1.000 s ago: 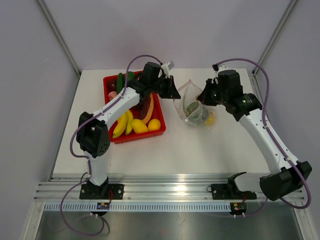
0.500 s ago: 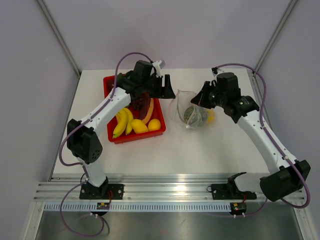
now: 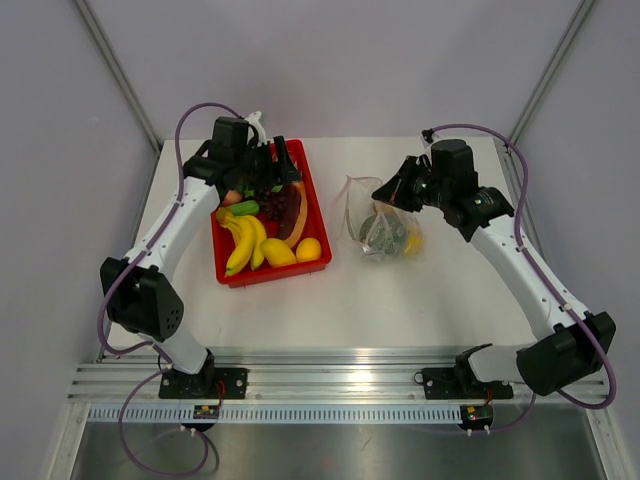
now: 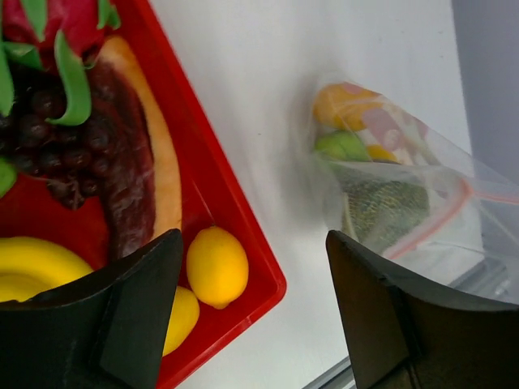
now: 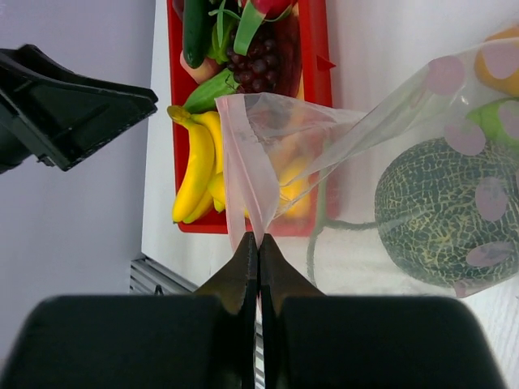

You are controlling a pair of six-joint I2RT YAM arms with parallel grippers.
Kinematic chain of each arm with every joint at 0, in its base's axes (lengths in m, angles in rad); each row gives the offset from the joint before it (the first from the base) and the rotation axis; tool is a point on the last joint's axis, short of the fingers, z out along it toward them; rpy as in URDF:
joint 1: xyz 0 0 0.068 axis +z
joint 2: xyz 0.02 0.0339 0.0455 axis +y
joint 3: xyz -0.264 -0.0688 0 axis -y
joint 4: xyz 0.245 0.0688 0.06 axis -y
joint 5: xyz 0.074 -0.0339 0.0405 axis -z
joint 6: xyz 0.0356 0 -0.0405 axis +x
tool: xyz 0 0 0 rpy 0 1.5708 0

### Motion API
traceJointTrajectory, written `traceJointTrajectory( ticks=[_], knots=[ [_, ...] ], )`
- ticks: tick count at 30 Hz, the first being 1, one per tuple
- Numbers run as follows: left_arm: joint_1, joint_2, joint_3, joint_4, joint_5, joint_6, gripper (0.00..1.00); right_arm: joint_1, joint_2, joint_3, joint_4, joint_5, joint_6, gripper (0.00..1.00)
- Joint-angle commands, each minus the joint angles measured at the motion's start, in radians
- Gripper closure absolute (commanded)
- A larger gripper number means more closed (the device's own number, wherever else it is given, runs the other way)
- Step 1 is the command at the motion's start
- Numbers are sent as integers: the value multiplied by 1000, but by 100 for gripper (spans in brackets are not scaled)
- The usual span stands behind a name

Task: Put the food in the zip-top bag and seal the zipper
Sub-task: Adjust the zipper food storage bag at the center of the board, then pick up the fake vegetable from the bin.

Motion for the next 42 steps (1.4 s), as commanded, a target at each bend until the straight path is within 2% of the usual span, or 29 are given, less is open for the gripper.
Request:
traceJointTrajectory(
  ticks=[1,9,14,15,17,20,26,31,37,42],
  knots=[
    [21,-3,-4,4,-74,-13,25,0,16,58,81,-14,64,100],
    [77,59,53,-87,-290,27,25,1,83,78,147,-43,124,100],
    [117,120,128,-107,-407,61,20,0,56,60,147,-50,110,100],
    [126,158,143,-116,-468,67,19,0,50,58,141,-53,107,100],
    [147,239,229,-137,-506,93,18,1,22,49,120,-47,87,100],
    [158,292,277,-138,-537,104,17,1,5,46,98,-37,75,100],
    [196,448,415,-153,-528,134,20,0,-18,43,71,-30,55,100],
    [236,542,495,-153,-441,136,23,0,-19,44,55,-27,44,100],
    [239,599,516,-148,-393,153,25,0,-7,57,52,-30,32,100],
    [239,626,515,-144,-372,147,35,1,7,69,58,-36,29,100]
  ],
)
